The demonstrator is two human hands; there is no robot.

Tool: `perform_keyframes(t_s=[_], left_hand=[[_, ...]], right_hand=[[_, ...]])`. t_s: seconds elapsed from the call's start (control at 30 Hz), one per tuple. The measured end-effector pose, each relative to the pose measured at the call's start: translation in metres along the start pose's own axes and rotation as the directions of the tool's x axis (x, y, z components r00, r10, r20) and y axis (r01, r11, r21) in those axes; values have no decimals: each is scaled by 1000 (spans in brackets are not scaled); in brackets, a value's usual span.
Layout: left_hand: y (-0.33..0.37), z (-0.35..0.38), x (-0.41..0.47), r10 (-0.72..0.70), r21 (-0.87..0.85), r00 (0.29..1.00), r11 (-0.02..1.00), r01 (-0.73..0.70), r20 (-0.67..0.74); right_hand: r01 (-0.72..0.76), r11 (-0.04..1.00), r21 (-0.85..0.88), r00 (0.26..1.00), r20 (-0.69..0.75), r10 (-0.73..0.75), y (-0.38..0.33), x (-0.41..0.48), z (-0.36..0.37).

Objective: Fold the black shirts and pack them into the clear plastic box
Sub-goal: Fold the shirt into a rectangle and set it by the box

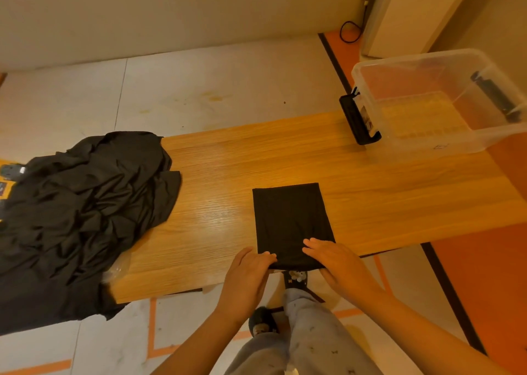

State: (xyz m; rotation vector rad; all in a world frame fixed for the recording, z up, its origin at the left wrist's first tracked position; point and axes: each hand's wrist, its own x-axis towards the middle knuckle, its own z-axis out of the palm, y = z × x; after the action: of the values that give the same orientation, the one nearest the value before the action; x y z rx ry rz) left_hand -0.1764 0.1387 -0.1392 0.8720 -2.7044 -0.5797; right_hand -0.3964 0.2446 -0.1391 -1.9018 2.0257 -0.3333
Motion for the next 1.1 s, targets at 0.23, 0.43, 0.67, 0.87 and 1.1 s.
perform_keyframes(t_s=[0.23,0.43,0.67,0.87,1.1], left_hand=[[4,-28,33,-141,-274,989,951,145,35],[-6,-45,68,-208,-370,964,893,256,165],[-25,-44,106,-383,-455,884,759,467,267],[-33,-40,134,-451,-407,838,734,544,306],[-30,-28,141,-583,-294,788,732,615,196]], right_hand=[[-138,984,108,990,25,136,4,25,-38],[-199,945,259,977,130,170,6,58,-64],[-322,853,412,941,242,238,17,106,-83],[-476,732,488,873,359,329,34,136,-85],[-549,593,589,836,374,402,50,141,-71]])
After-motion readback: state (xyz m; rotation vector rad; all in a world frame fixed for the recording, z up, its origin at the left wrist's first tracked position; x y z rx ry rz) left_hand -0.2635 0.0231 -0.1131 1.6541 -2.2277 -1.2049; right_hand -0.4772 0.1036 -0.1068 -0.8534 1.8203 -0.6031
